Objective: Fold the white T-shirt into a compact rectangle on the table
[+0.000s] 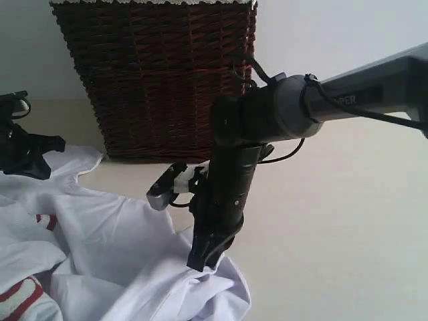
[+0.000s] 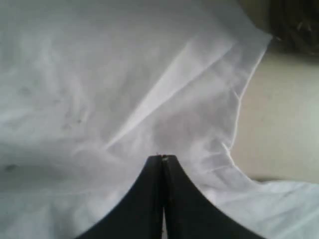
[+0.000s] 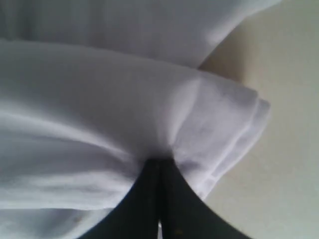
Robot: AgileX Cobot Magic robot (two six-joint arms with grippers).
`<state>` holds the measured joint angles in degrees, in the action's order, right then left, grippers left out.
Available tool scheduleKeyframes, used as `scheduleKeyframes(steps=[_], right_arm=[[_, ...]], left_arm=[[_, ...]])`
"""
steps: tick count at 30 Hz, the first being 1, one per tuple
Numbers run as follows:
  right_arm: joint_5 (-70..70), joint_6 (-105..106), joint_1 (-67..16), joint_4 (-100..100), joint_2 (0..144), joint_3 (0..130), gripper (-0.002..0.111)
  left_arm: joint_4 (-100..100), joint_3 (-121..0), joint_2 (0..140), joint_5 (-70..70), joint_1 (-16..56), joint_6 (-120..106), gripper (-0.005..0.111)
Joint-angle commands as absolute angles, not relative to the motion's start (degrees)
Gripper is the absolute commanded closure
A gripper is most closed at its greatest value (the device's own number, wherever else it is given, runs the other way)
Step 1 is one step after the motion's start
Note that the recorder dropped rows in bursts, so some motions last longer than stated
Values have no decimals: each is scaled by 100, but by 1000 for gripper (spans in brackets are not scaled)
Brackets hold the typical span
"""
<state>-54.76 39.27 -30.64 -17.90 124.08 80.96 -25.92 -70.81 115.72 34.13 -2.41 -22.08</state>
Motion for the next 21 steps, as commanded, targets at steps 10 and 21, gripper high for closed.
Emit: scheduleKeyframes(steps=[10, 21], right_arm=[[-3717, 275, -2756, 2656, 12912, 8067, 108], [-3502, -513, -2262, 3062, 12275, 8522, 108]], left_arm=[[-2476, -7125, 11692, 3384, -268, -2250, 107], [-2476, -7221, 11526, 3384, -268, -2437, 107]])
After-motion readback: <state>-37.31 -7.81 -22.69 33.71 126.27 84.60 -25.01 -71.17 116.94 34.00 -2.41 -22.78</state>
